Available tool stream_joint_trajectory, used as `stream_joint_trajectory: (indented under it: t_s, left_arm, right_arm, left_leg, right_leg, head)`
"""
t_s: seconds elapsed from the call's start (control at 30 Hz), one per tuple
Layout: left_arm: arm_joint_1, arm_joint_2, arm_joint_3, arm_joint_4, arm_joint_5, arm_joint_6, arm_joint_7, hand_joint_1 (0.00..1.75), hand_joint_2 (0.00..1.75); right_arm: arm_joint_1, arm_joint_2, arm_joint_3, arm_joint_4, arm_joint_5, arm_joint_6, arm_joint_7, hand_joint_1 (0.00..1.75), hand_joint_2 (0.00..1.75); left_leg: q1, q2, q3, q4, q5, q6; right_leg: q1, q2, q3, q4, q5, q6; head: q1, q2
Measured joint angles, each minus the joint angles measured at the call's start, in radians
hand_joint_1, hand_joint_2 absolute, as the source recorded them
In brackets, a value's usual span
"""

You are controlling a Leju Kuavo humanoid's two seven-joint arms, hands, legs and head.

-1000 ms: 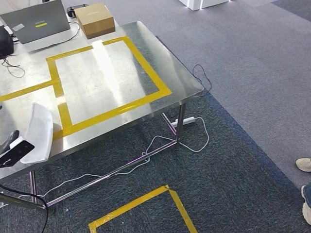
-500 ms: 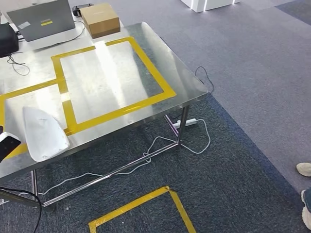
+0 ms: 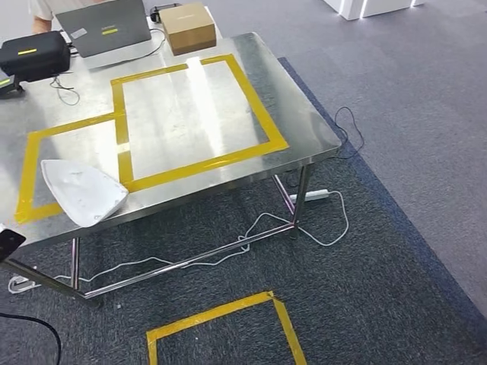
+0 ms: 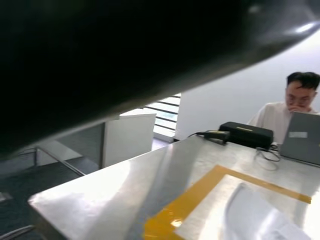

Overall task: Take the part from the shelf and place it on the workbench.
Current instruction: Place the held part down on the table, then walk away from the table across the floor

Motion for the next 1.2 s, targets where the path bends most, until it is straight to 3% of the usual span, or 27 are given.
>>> stream_joint_trajectory:
  t_s: [0.07, 0.1, 0.17, 0.23, 0.27, 0.3, 0.37, 0.4, 0.43, 0.5, 0.57, 0.6, 0.63, 0.67, 0.73, 0.8, 0.87, 0.9, 0.97, 1.0, 1.07, 1.1, 1.13, 1.2]
  left_arm:
    - [0.005, -0.002, 0.0, 0.001, -0.001, -0.001, 0.003, 0.0, 0.0]
    - [0.009, -0.003, 0.0, 0.002, -0.002, -0.002, 0.004, 0.0, 0.0]
    - [0.013, -0.004, 0.002, 0.002, -0.003, -0.002, 0.006, 0.0, 0.0]
    - [0.012, -0.003, 0.006, 0.002, -0.004, -0.002, 0.006, 0.0, 0.0]
    - [0.013, -0.003, 0.008, 0.002, -0.004, -0.002, 0.006, 0.0, 0.0]
    - [0.015, -0.003, 0.009, 0.003, -0.004, -0.003, 0.006, 0.0, 0.0]
    - [0.022, -0.003, 0.014, 0.003, -0.004, -0.003, 0.006, 0.0, 0.0]
    - [0.024, -0.003, 0.017, 0.004, -0.004, -0.003, 0.006, 0.0, 0.0]
    - [0.024, -0.003, 0.02, 0.004, -0.005, -0.004, 0.006, 0.0, 0.0]
    - [0.024, -0.005, 0.023, 0.004, -0.008, -0.006, 0.007, 0.0, 0.0]
    - [0.027, -0.008, 0.023, 0.006, -0.01, -0.008, 0.008, 0.0, 0.0]
    - [0.028, -0.009, 0.023, 0.008, -0.01, -0.009, 0.008, 0.0, 0.0]
    - [0.029, -0.01, 0.023, 0.01, -0.01, -0.01, 0.008, 0.0, 0.0]
    - [0.029, -0.01, 0.024, 0.012, -0.01, -0.011, 0.008, 0.0, 0.0]
    - [0.029, -0.011, 0.024, 0.014, -0.011, -0.012, 0.008, 0.0, 0.0]
    - [0.03, -0.011, 0.025, 0.016, -0.011, -0.013, 0.009, 0.0, 0.0]
    - [0.034, -0.01, 0.027, 0.019, -0.013, -0.014, 0.012, 0.0, 0.0]
    - [0.037, -0.01, 0.028, 0.021, -0.014, -0.015, 0.014, 0.0, 0.0]
    - [0.039, -0.011, 0.029, 0.025, -0.019, -0.017, 0.021, 0.0, 0.0]
    - [0.041, -0.014, 0.028, 0.028, -0.022, -0.019, 0.024, 0.0, 0.0]
    - [0.05, -0.023, 0.025, 0.036, -0.026, -0.023, 0.03, 0.0, 0.0]
    - [0.057, -0.029, 0.025, 0.042, -0.027, -0.024, 0.032, 0.0, 0.0]
    - [0.065, -0.034, 0.026, 0.047, -0.029, -0.025, 0.035, 0.0, 0.0]
    - [0.078, -0.043, 0.029, 0.057, -0.03, -0.024, 0.038, 0.0, 0.0]
  right_arm:
    - [0.002, 0.0, -0.002, 0.0, 0.003, 0.0, 0.0, 0.0, 0.0]
    - [0.002, 0.0, -0.003, 0.0, 0.005, 0.0, 0.0, 0.0, 0.0]
    - [0.0, 0.0, -0.006, 0.0, 0.008, -0.002, 0.0, 0.0, 0.0]
    - [-0.001, 0.0, -0.011, 0.0, 0.01, -0.003, 0.0, 0.0, 0.0]
    - [-0.001, 0.0, -0.013, 0.0, 0.011, -0.003, 0.001, 0.0, 0.0]
    - [-0.002, 0.0, -0.015, 0.0, 0.012, -0.003, 0.001, 0.0, 0.0]
    - [-0.004, 0.0, -0.018, 0.0, 0.014, -0.004, 0.001, 0.0, 0.0]
    - [-0.005, 0.0, -0.019, 0.0, 0.015, -0.005, 0.001, 0.0, 0.0]
    - [-0.005, 0.0, -0.02, 0.0, 0.017, -0.005, 0.001, 0.0, 0.0]
    - [-0.004, 0.0, -0.024, 0.0, 0.023, -0.006, 0.002, 0.0, 0.0]
    - [-0.001, 0.0, -0.027, 0.0, 0.029, -0.006, 0.002, 0.0, 0.0]
    - [-0.001, 0.0, -0.028, 0.0, 0.031, -0.006, 0.003, 0.0, 0.0]
    - [-0.001, 0.0, -0.029, 0.0, 0.033, -0.006, 0.003, 0.0, 0.0]
    - [-0.002, 0.0, -0.03, 0.0, 0.033, -0.006, 0.003, 0.0, 0.0]
    - [-0.002, 0.0, -0.035, 0.0, 0.035, -0.006, 0.003, 0.0, 0.0]
    - [-0.002, 0.0, -0.039, 0.001, 0.037, -0.005, 0.003, 0.0, 0.0]
    - [-0.005, -0.001, -0.042, 0.001, 0.042, -0.005, 0.003, 0.0, 0.0]
    - [-0.007, -0.001, -0.043, 0.001, 0.046, -0.005, 0.003, 0.0, 0.0]
    - [-0.008, -0.002, -0.044, 0.001, 0.053, -0.005, 0.002, 0.0, 0.0]
    - [-0.008, -0.002, -0.045, 0.001, 0.057, -0.004, 0.002, 0.0, 0.0]
    - [-0.007, -0.002, -0.045, 0.001, 0.065, -0.003, 0.002, 0.0, 0.0]
    - [-0.008, -0.002, -0.046, 0.001, 0.069, -0.002, 0.002, 0.0, 0.0]
    - [-0.009, -0.002, -0.048, 0.001, 0.071, -0.002, 0.002, 0.0, 0.0]
    - [-0.012, -0.002, -0.052, 0.001, 0.075, -0.001, 0.003, 0.0, 0.0]
  left_leg:
    - [-0.002, 0.01, -0.048, 0.122, -0.048, 0.006]
    - [-0.003, 0.012, -0.046, 0.131, -0.043, 0.01]
    - [-0.009, 0.034, 0.017, 0.029, 0.008, 0.02]
    - [-0.022, 0.099, 0.095, -0.105, 0.047, 0.029]
    - [-0.028, 0.121, 0.116, -0.144, 0.052, 0.032]
    - [-0.032, 0.127, 0.122, -0.159, 0.05, 0.034]
    - [-0.03, 0.092, 0.119, -0.164, 0.05, 0.04]
    - [-0.027, 0.076, 0.119, -0.165, 0.052, 0.044]
    - [-0.024, 0.061, 0.118, -0.166, 0.055, 0.049]
    - [-0.02, 0.031, 0.115, -0.167, 0.059, 0.058]
    - [-0.021, -0.001, 0.111, -0.166, 0.061, 0.061]
    - [-0.021, -0.017, 0.111, -0.166, 0.061, 0.062]
    - [-0.021, -0.034, 0.112, -0.166, 0.061, 0.062]
    - [-0.021, -0.051, 0.113, -0.165, 0.062, 0.06]
    - [-0.022, -0.081, 0.112, -0.163, 0.063, 0.054]
    - [-0.022, -0.107, 0.107, -0.163, 0.067, 0.043]
    - [-0.019, -0.127, 0.101, -0.167, 0.073, 0.03]
    - [-0.02, -0.116, 0.097, -0.162, 0.069, 0.024]
    - [-0.023, -0.058, 0.067, -0.101, 0.026, 0.016]
    - [-0.024, -0.023, 0.04, -0.039, -0.011, 0.012]
    - [-0.021, 0.007, -0.017, 0.088, -0.068, 0.007]
    - [-0.02, 0.011, -0.027, 0.115, -0.072, 0.005]
    - [-0.02, 0.014, -0.018, 0.103, -0.057, 0.005]
    - [-0.02, 0.047, 0.054, -0.022, 0.004, 0.005]
  right_leg:
    - [0.006, -0.032, -0.005, 0.0, 0.001, -0.003]
    - [0.009, -0.049, -0.005, 0.0, 0.0, -0.004]
    - [0.011, -0.079, 0.0, 0.0, -0.004, -0.003]
    - [0.017, -0.107, 0.005, 0.001, -0.013, 0.005]
    - [0.021, -0.122, 0.007, 0.001, -0.018, 0.01]
    - [0.024, -0.136, 0.009, 0.0, -0.023, 0.015]
    - [0.024, -0.159, 0.019, -0.003, -0.031, 0.025]
    - [0.021, -0.14, 0.02, 0.007, -0.042, 0.031]
    - [0.019, -0.103, 0.01, 0.037, -0.063, 0.037]
    - [0.014, -0.015, -0.049, 0.163, -0.132, 0.045]
    - [0.013, 0.013, -0.118, 0.289, -0.178, 0.047]
    - [0.013, 0.015, -0.131, 0.303, -0.169, 0.046]
    - [0.012, 0.019, -0.124, 0.275, -0.139, 0.044]
    - [0.011, 0.029, -0.101, 0.213, -0.097, 0.042]
    - [0.007, 0.075, -0.043, 0.07, -0.027, 0.036]
    - [0.006, 0.096, -0.018, 0.01, -0.008, 0.027]
    - [0.008, 0.07, -0.011, 0.005, -0.004, 0.014]
    - [0.007, 0.057, -0.008, 0.002, -0.001, 0.007]
    - [0.004, 0.03, -0.006, -0.003, 0.006, -0.004]
    - [0.005, 0.017, -0.007, -0.003, 0.006, -0.007]
    - [0.006, -0.011, -0.009, -0.003, 0.005, -0.009]
    - [0.007, -0.025, -0.01, -0.003, 0.004, -0.009]
    - [0.007, -0.038, -0.009, -0.003, 0.003, -0.008]
    - [0.007, -0.064, -0.003, -0.003, -0.003, -0.002]
  head:
    - [0.0, 0.0]
    - [0.0, 0.0]
    - [0.0, 0.0]
    - [-0.001, 0.0]
    - [0.0, 0.0]
    - [0.001, 0.0]
    - [0.002, 0.0]
    - [0.004, 0.0]
    - [0.006, 0.0]
    - [0.01, 0.0]
    - [0.011, 0.0]
    - [0.011, 0.0]
    - [0.01, 0.0]
    - [0.011, 0.0]
    - [0.01, 0.0]
    - [0.01, 0.0]
    - [0.01, 0.0]
    - [0.009, 0.0]
    - [0.005, 0.0]
    - [0.002, 0.0]
    - [0.002, 0.0]
    - [0.001, 0.0]
    - [0.001, 0.0]
    - [0.001, 0.0]
